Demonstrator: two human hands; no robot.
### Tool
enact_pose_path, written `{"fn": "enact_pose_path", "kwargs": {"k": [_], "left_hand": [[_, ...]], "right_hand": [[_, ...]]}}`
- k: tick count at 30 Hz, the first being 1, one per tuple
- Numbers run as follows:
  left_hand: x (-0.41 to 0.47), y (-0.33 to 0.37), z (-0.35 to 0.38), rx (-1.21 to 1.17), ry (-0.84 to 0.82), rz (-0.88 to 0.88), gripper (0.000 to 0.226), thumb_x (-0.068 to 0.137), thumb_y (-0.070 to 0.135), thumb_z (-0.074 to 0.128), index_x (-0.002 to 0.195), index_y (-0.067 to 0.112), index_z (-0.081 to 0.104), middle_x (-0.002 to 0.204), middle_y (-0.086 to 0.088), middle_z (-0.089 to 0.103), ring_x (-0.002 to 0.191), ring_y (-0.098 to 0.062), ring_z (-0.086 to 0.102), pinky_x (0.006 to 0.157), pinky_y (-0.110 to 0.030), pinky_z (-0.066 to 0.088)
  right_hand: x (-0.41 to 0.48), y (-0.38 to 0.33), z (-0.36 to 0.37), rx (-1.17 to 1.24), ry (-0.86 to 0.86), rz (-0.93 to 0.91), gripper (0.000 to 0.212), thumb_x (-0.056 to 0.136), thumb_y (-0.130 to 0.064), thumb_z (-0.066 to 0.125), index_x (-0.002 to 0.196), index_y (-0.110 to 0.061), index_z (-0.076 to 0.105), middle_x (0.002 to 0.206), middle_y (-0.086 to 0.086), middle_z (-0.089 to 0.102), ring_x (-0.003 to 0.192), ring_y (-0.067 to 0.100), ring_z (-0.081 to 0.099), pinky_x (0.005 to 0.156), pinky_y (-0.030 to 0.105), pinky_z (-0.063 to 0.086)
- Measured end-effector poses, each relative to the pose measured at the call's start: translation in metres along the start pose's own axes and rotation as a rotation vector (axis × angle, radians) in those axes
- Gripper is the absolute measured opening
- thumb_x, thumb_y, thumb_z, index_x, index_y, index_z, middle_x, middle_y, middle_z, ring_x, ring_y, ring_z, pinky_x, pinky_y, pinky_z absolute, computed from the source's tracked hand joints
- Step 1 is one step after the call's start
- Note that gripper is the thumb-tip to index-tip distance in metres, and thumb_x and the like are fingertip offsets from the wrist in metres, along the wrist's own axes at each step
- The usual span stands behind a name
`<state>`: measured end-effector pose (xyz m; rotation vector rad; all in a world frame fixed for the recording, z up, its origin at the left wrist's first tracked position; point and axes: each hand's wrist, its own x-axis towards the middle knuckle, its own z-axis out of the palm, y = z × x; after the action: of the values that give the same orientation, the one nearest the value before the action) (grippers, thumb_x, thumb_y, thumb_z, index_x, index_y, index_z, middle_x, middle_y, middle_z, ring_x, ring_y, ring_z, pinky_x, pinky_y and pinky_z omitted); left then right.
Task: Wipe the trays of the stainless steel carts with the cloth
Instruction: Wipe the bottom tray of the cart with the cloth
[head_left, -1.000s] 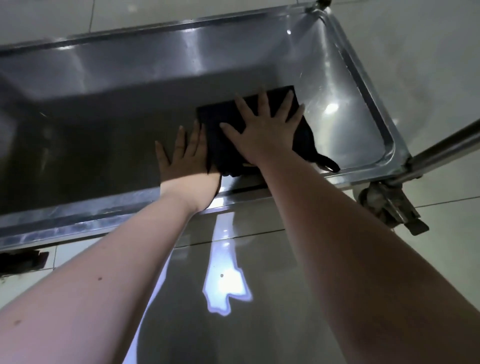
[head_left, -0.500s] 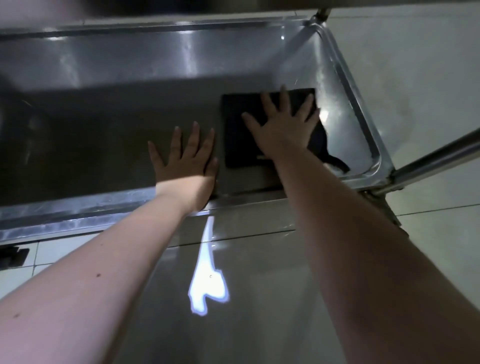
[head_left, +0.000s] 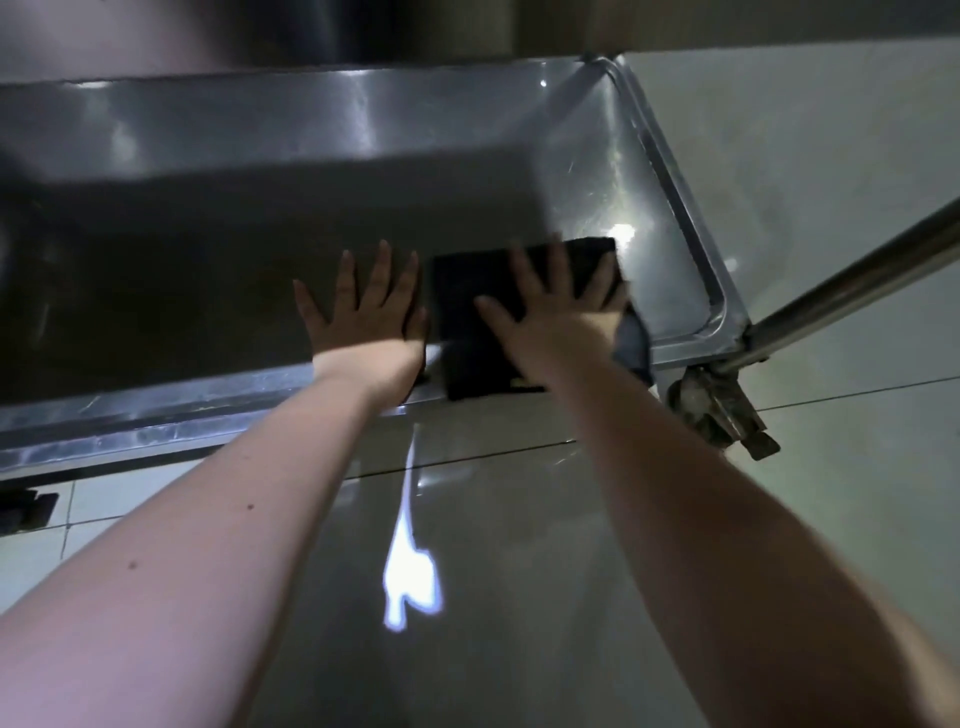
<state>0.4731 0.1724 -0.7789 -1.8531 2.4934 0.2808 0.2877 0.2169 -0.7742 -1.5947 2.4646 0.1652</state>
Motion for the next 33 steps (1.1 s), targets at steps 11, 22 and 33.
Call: {"fn": "enact_pose_path", "kwargs": {"k": [11,22,33], "left_hand": [[0.001,-0.010,-0.003,-0.035,-0.013,0.068,0.055,0.102,0.044,0.024,0.154,0.044,0.004,0.164,0.013,-0.005,0.151,-0.022,-0.008,0.115,-0.060,-0.008],[-0.009,-0.109,-0.010,0.077,0.025,0.007,0.052,0.099,0.056,0.020,0.148,0.058,0.001,0.164,0.013,-0.001,0.150,-0.031,-0.002,0.114,-0.066,-0.004],[-0.008,-0.113,-0.011,0.025,0.033,-0.029,0.053,0.104,0.040,0.025,0.155,0.037,0.012,0.164,0.014,0.000,0.151,-0.022,-0.002,0.116,-0.060,-0.004]], "right_hand": [[0.002,0.101,-0.018,-0.043,-0.084,0.119,0.079,0.077,-0.088,0.013,0.147,-0.057,-0.006,0.164,-0.008,-0.008,0.146,0.044,-0.011,0.119,0.055,-0.005],[0.001,0.023,-0.016,0.023,-0.052,0.271,0.083,0.082,-0.083,0.016,0.153,-0.044,-0.004,0.164,0.001,-0.012,0.142,0.053,-0.013,0.112,0.066,-0.008],[-0.033,-0.125,0.016,0.006,0.088,-0.377,0.056,0.091,-0.072,0.018,0.144,-0.063,0.000,0.163,-0.009,-0.011,0.146,0.043,-0.016,0.100,0.074,-0.019]]}}
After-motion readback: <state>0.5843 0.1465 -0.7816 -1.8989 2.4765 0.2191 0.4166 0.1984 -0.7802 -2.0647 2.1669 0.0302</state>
